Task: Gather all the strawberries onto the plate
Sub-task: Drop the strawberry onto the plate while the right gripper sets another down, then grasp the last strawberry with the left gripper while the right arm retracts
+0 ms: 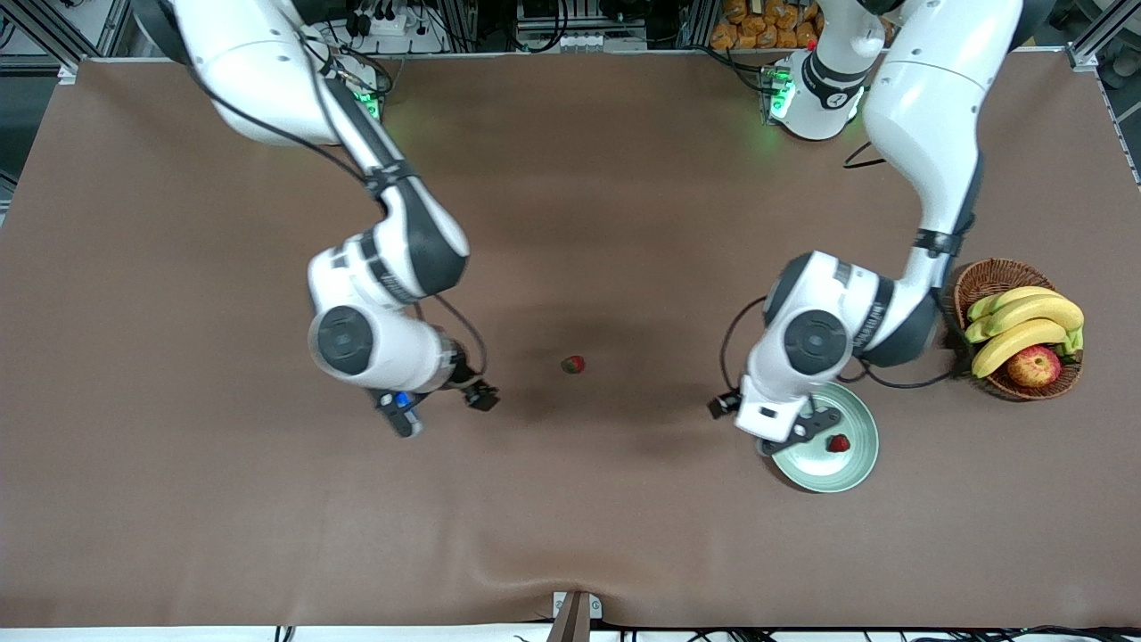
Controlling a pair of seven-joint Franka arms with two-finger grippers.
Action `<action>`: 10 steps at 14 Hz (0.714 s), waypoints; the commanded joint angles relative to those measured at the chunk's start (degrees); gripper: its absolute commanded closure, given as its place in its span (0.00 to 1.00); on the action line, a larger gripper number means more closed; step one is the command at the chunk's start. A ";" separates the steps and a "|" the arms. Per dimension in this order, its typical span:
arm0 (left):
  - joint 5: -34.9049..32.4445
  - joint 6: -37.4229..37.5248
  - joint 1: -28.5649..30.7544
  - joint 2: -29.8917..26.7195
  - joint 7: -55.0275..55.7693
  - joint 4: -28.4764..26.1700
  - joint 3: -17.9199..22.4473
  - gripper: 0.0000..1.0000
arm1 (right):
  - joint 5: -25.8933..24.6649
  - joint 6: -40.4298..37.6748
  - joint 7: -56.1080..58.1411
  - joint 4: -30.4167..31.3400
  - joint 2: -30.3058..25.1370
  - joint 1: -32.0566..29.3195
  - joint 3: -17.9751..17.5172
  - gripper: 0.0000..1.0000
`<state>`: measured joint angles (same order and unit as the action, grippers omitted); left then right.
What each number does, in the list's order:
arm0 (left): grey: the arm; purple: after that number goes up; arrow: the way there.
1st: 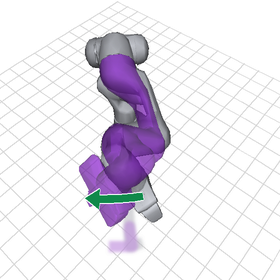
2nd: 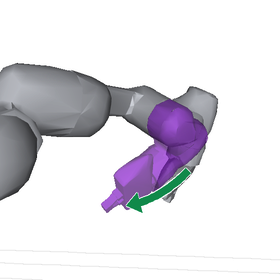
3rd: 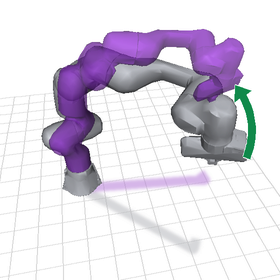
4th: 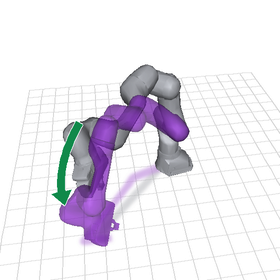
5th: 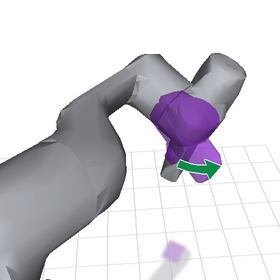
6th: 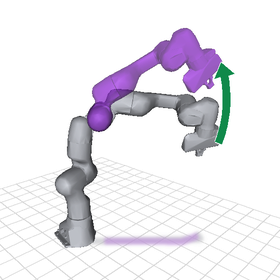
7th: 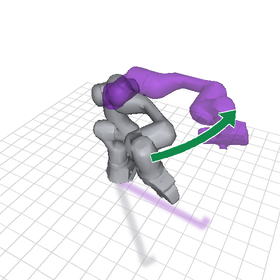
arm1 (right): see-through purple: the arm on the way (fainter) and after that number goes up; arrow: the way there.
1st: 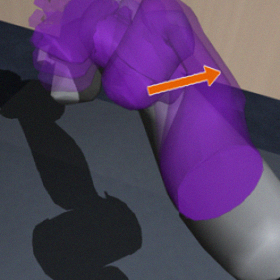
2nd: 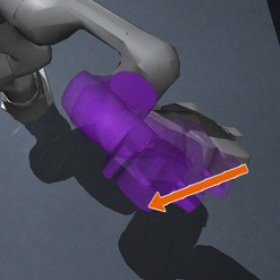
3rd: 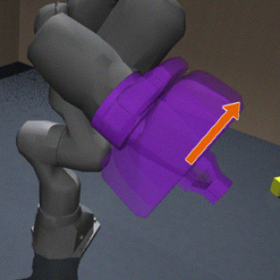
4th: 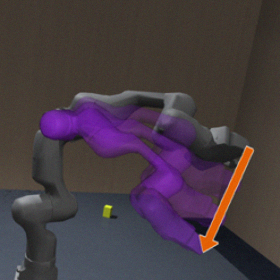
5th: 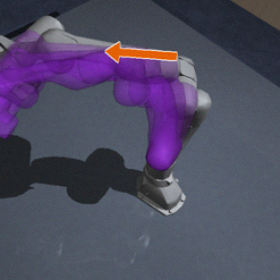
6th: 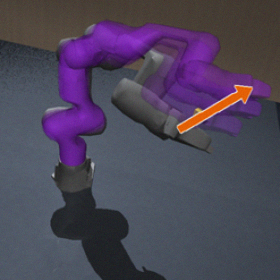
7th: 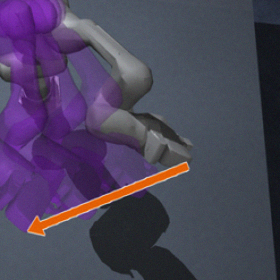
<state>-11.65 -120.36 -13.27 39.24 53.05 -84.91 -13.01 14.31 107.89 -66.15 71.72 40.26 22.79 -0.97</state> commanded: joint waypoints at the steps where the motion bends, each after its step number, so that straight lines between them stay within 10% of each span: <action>1: 0.75 -0.04 -5.95 1.36 7.03 0.79 0.35 0.00 | -0.60 -4.95 11.09 0.88 -5.00 -4.40 -0.70 0.00; 10: 0.66 -14.80 -17.39 7.95 16.20 3.78 0.61 0.00 | -10.88 -15.35 49.33 6.23 -16.77 -21.62 -0.35 0.00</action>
<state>-11.51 -132.40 -28.68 45.40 67.85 -82.78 -13.16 5.09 92.24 -24.15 72.51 29.08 5.36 -0.30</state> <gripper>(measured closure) 0.000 0.000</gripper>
